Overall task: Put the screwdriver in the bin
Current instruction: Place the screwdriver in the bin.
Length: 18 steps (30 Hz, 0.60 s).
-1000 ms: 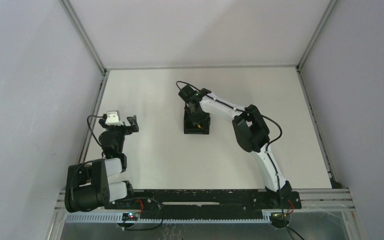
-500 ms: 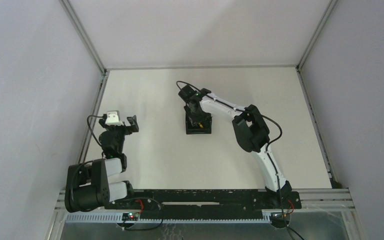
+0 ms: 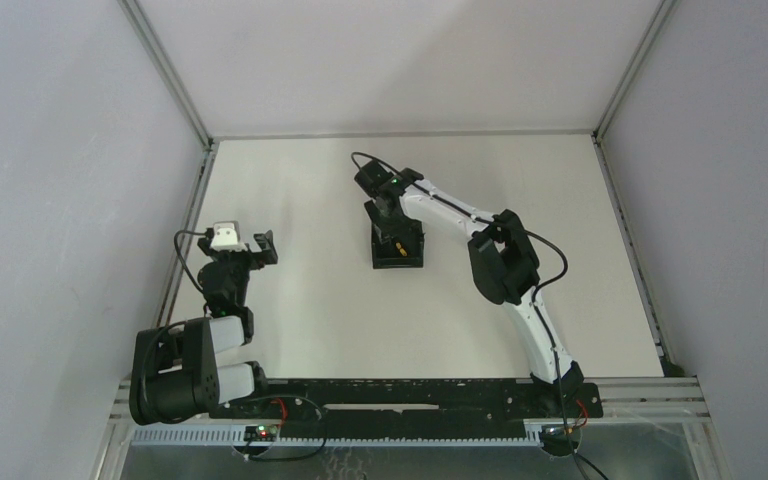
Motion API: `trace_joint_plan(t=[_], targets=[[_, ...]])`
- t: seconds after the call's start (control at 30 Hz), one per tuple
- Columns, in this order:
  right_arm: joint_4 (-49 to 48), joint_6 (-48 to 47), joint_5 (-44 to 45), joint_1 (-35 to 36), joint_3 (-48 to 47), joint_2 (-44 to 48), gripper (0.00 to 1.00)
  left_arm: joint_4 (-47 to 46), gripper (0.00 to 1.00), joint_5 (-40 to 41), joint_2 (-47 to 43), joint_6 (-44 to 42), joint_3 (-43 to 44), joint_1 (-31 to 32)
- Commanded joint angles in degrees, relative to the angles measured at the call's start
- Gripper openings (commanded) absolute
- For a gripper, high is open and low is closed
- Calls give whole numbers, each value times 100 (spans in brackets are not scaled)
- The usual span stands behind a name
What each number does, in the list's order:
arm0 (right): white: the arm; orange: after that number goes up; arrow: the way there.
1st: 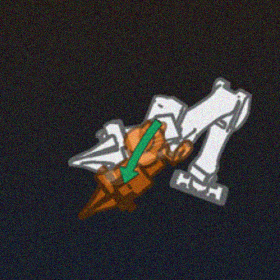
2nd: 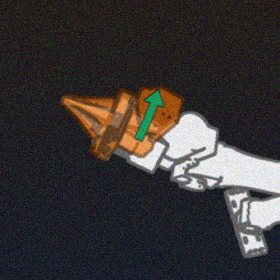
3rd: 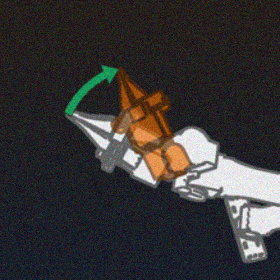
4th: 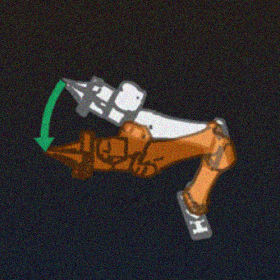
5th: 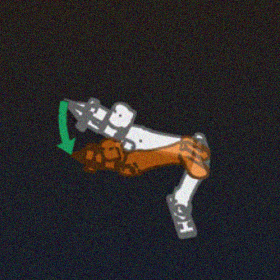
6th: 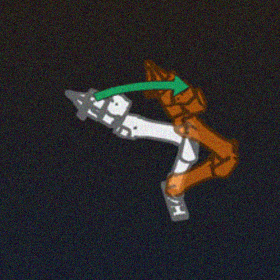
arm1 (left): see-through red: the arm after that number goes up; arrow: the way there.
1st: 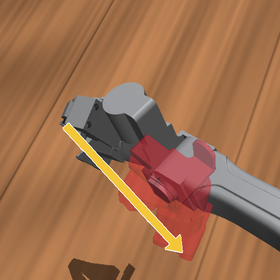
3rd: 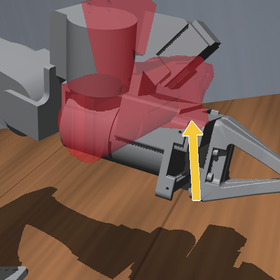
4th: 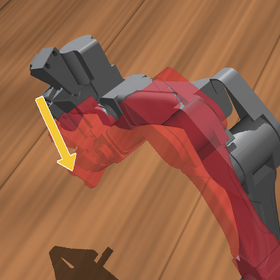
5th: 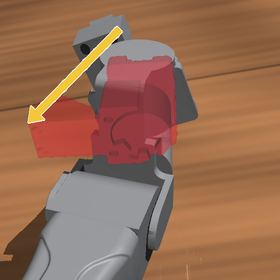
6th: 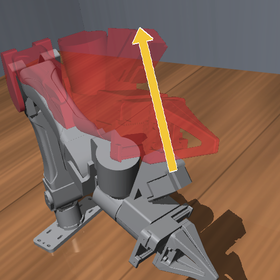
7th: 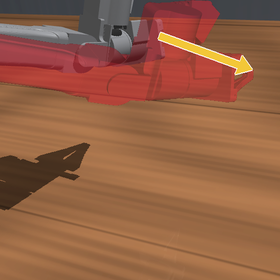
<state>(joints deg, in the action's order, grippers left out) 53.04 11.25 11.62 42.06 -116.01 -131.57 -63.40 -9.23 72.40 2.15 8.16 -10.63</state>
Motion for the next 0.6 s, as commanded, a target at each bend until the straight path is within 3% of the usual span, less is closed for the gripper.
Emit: trace_joint_plan(t=[0.0, 0.37, 0.57], targets=[[284, 112, 196, -36, -499, 510, 61, -569, 100, 4, 10, 48, -111, 18], [610, 28, 521, -229, -1156, 1017, 77, -568, 100, 1, 10, 48, -106, 23], [580, -28, 549, -664, -990, 1626, 83, -567, 100, 2, 11, 48, -111, 26]])
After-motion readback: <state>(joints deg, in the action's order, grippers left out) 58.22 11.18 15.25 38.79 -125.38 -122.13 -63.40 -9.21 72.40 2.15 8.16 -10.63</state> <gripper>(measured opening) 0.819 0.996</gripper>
